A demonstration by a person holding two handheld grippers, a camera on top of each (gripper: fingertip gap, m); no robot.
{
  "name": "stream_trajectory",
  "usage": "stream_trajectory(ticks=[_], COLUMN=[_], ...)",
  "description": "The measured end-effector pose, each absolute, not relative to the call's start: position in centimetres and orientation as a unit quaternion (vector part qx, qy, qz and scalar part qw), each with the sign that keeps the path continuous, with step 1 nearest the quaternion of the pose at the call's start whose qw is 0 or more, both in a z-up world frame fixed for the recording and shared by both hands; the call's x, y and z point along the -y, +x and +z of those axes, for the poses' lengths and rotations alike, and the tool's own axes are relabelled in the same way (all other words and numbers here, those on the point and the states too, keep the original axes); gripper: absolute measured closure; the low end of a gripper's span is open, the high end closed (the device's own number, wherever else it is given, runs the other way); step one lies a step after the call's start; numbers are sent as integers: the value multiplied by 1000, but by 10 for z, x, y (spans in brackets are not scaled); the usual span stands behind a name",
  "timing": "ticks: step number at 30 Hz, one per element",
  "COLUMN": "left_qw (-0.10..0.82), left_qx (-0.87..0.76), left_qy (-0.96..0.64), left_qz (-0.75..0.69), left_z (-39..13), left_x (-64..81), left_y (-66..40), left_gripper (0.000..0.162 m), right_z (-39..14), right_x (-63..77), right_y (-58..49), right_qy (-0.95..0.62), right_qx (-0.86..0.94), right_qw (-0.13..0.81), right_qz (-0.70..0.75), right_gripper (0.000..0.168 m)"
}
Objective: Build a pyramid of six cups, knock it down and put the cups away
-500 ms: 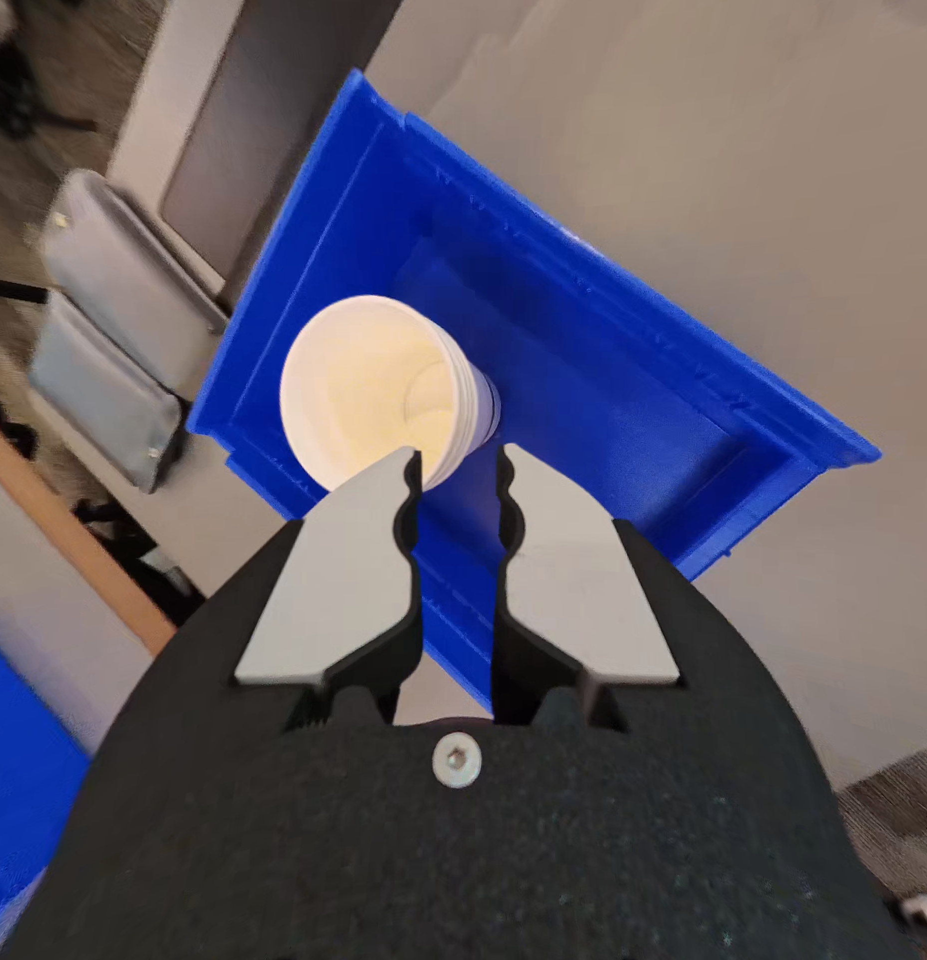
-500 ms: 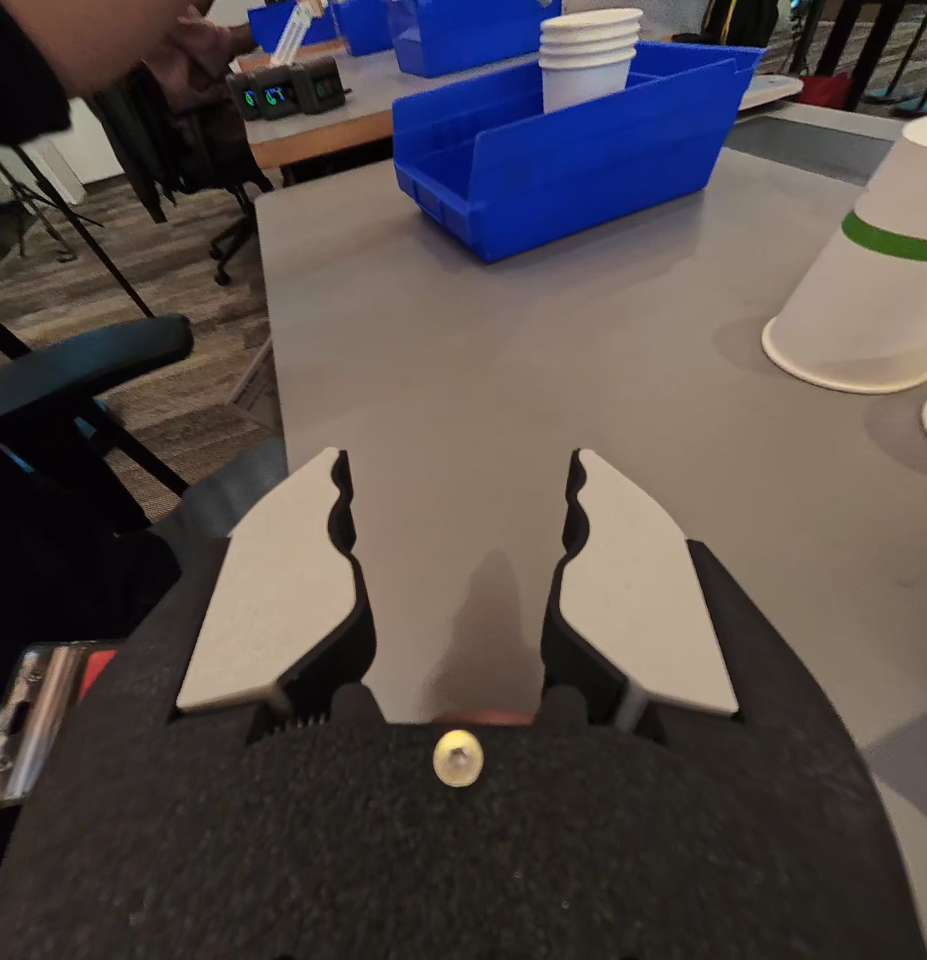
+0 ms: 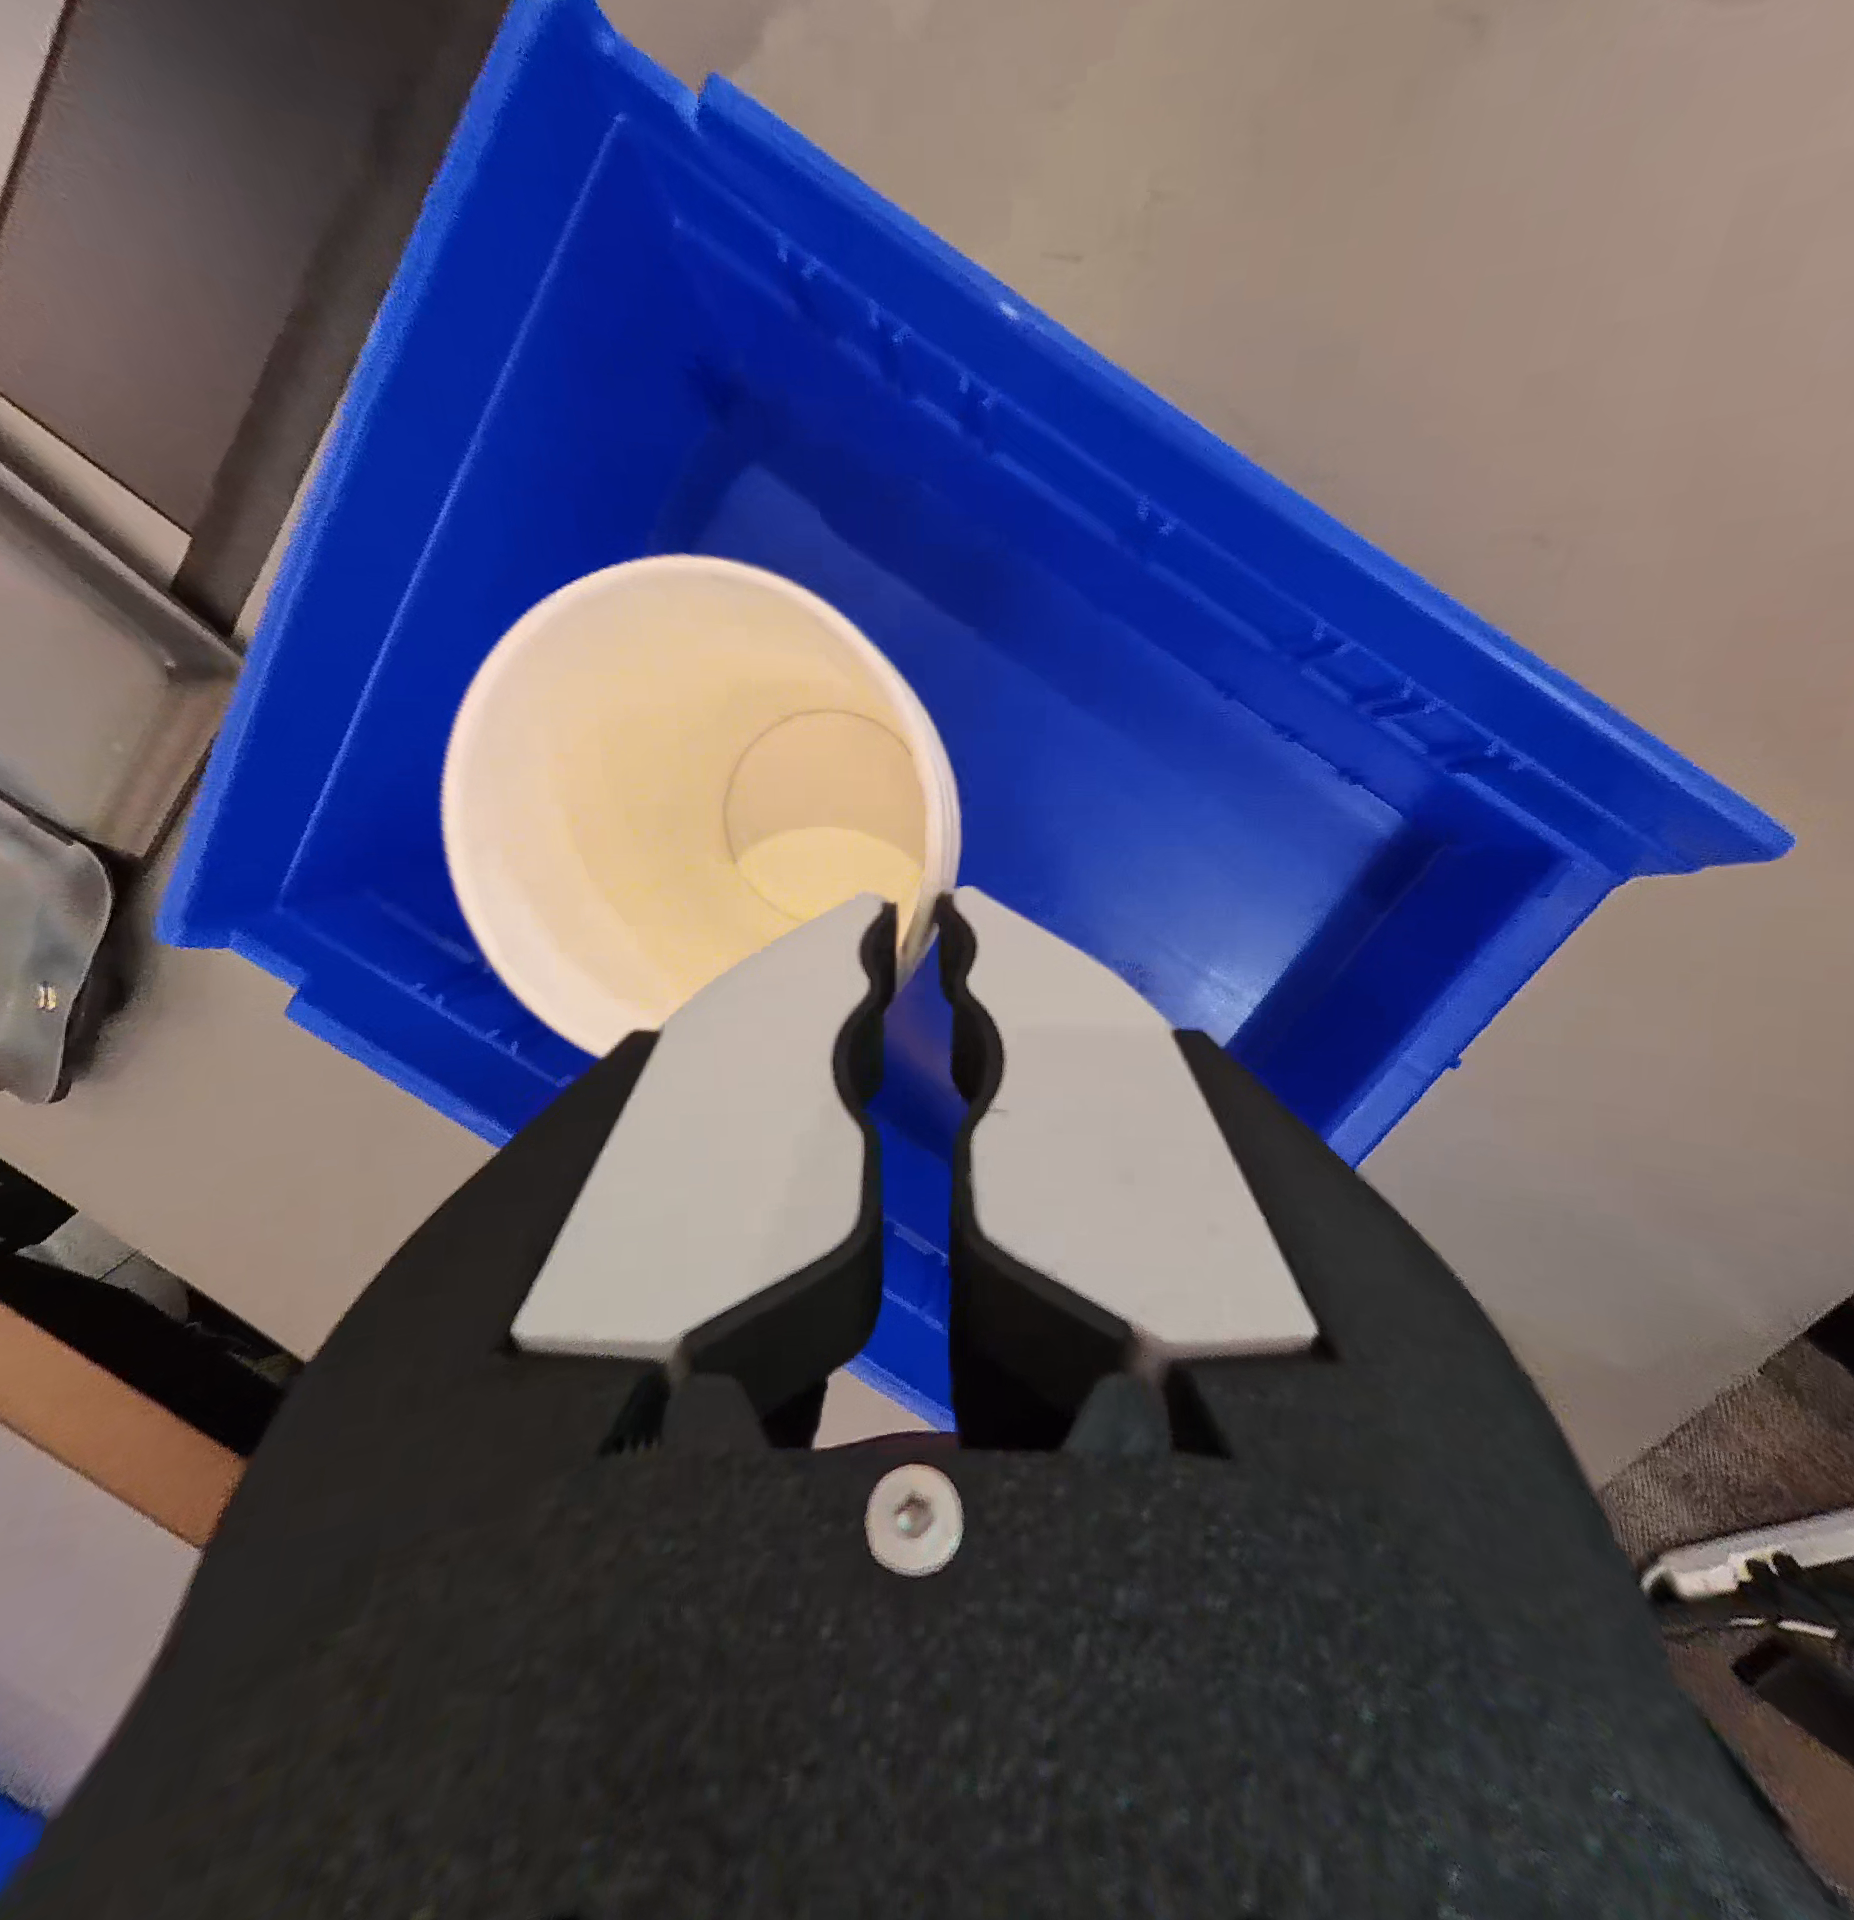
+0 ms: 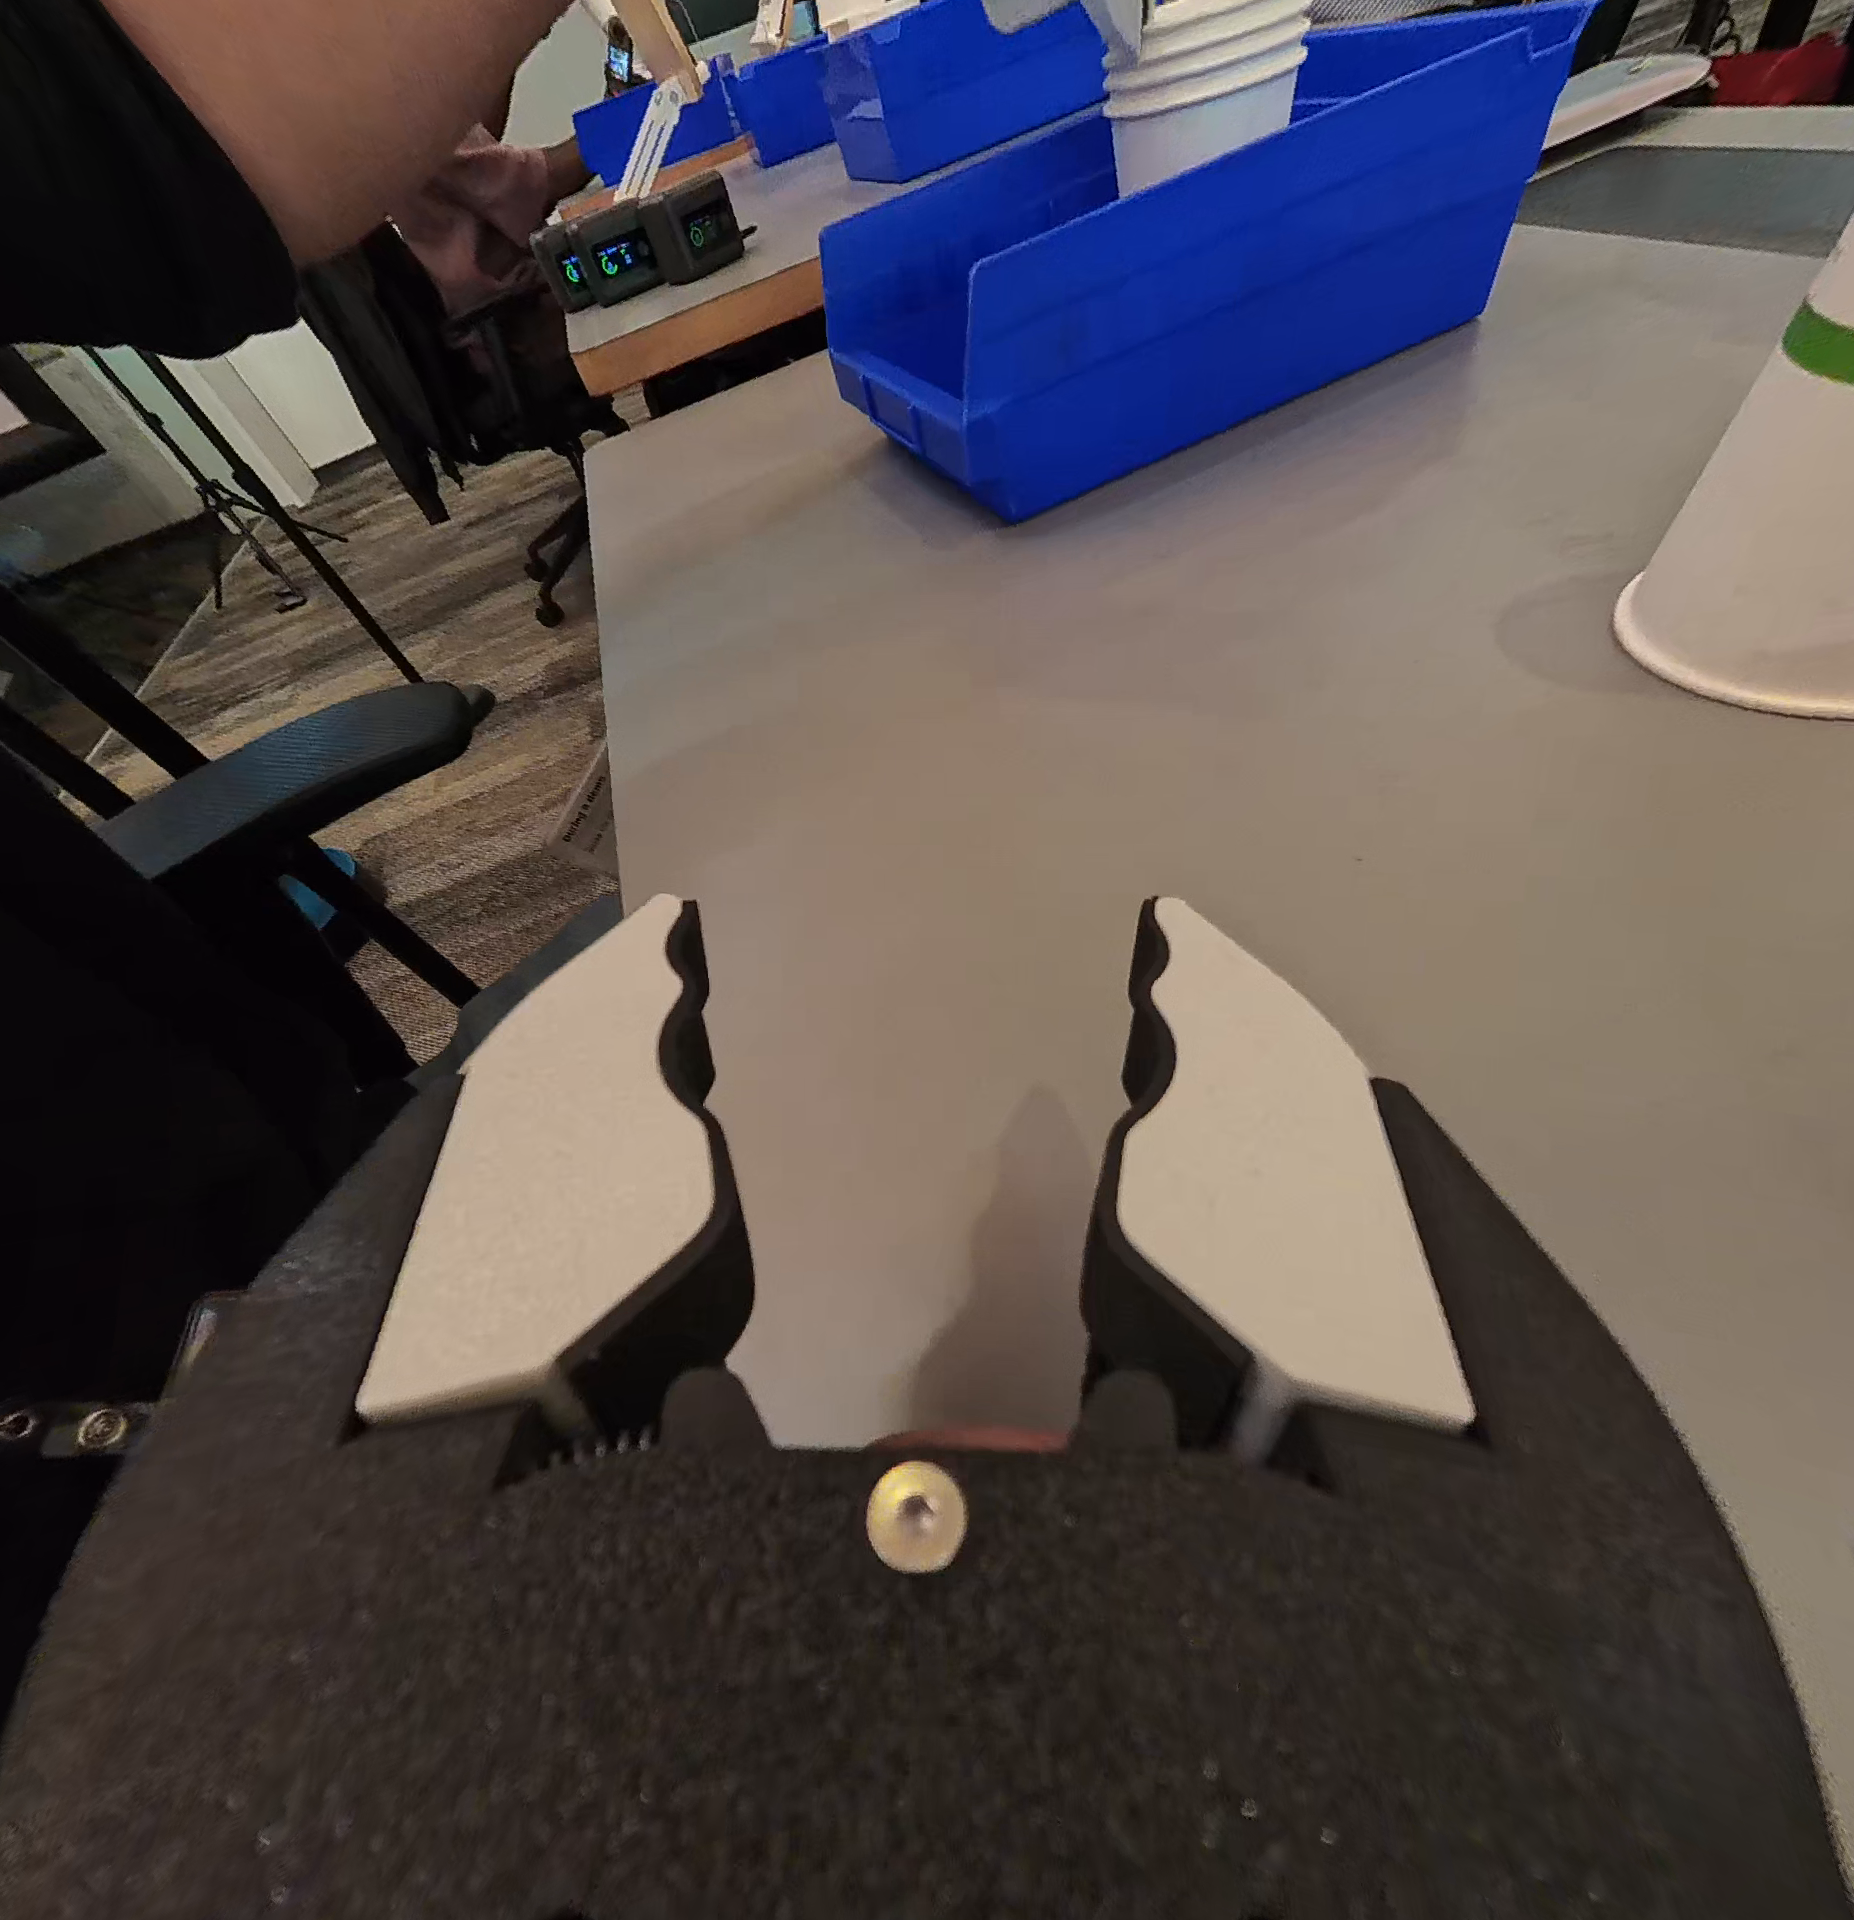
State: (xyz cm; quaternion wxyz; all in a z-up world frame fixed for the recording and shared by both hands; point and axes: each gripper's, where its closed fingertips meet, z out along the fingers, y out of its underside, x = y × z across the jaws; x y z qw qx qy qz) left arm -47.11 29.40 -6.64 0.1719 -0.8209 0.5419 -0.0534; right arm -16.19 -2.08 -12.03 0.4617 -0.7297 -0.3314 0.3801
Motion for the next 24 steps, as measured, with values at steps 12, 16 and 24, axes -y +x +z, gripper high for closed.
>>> stream_trajectory(ticks=[12,16,24], left_qw=[169,196,327], left_qx=[-555,-548,-510], left_qy=[-814,-813,-791], left_qz=[-25,-21,-83], left_z=[-58,-39,58], left_x=[-296,-301,-290], left_y=[-466,-465,-448], left_gripper=[159,159,159], right_z=[-121,-121,-118], right_x=[23,22,14], right_y=[-161,-160,-151], right_qy=[-732,-733,-733], right_qx=[330,329,296], right_qw=[453,455,459], right_qz=[387,384,405], right_gripper=[92,93,95])
